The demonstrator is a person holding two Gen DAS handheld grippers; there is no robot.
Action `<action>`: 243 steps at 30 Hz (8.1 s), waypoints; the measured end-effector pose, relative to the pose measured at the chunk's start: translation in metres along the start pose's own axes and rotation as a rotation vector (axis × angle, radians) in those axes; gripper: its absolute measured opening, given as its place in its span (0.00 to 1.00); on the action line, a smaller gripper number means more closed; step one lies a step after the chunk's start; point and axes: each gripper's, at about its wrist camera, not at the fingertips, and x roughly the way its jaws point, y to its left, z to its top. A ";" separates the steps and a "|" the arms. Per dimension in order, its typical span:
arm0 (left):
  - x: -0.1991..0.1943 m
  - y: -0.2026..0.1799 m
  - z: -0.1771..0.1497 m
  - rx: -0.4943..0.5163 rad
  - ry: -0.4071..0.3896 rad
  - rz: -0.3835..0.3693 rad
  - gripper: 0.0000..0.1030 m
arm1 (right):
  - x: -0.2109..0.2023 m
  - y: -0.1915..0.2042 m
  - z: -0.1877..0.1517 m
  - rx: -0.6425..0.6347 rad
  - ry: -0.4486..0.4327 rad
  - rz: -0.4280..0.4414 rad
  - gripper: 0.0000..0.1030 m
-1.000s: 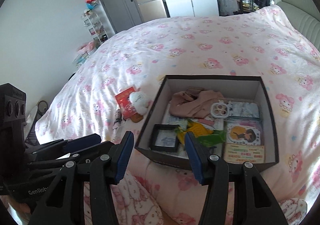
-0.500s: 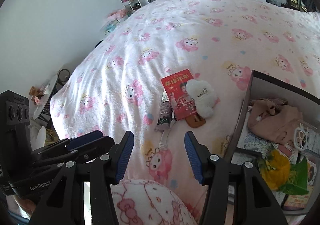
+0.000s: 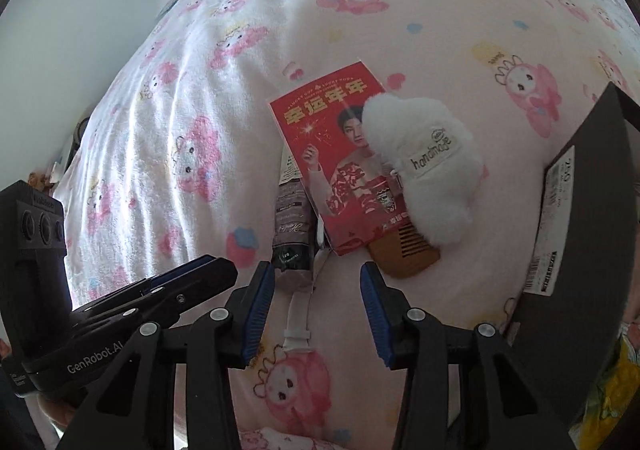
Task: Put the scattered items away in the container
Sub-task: 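Open the left gripper and move it back toward the remaining items, then move the left gripper down to the brown-and-white hand cream tube, then close the left gripper around the hand cream tube, then lift the tube with the left gripper and carry it over the black box, then lower the tube into the black box and open the left gripper, then move the left gripper back to the red portrait card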
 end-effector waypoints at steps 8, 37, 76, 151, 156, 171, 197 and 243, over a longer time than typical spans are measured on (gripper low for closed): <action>0.033 0.010 0.014 -0.035 0.066 -0.071 0.29 | 0.029 -0.014 0.000 0.052 0.082 0.058 0.34; -0.029 0.032 -0.055 -0.123 0.061 -0.090 0.23 | -0.028 0.016 -0.032 -0.071 0.059 0.092 0.24; -0.023 0.062 -0.037 -0.241 -0.036 -0.115 0.26 | 0.015 0.029 0.005 -0.063 0.094 0.075 0.24; -0.047 -0.168 -0.074 0.180 -0.034 -0.133 0.34 | -0.194 -0.107 -0.103 0.142 -0.258 0.143 0.36; 0.011 -0.246 -0.082 0.290 0.056 -0.249 0.34 | -0.238 -0.183 -0.135 0.251 -0.323 0.036 0.37; 0.127 -0.306 -0.092 0.469 0.214 -0.077 0.47 | -0.212 -0.302 -0.132 0.386 -0.397 0.012 0.36; 0.093 -0.313 -0.089 0.426 0.216 -0.081 0.51 | -0.196 -0.251 -0.139 0.295 -0.377 -0.203 0.39; -0.151 -0.117 -0.102 0.192 -0.246 0.024 0.53 | -0.161 0.026 -0.107 -0.116 -0.274 0.127 0.39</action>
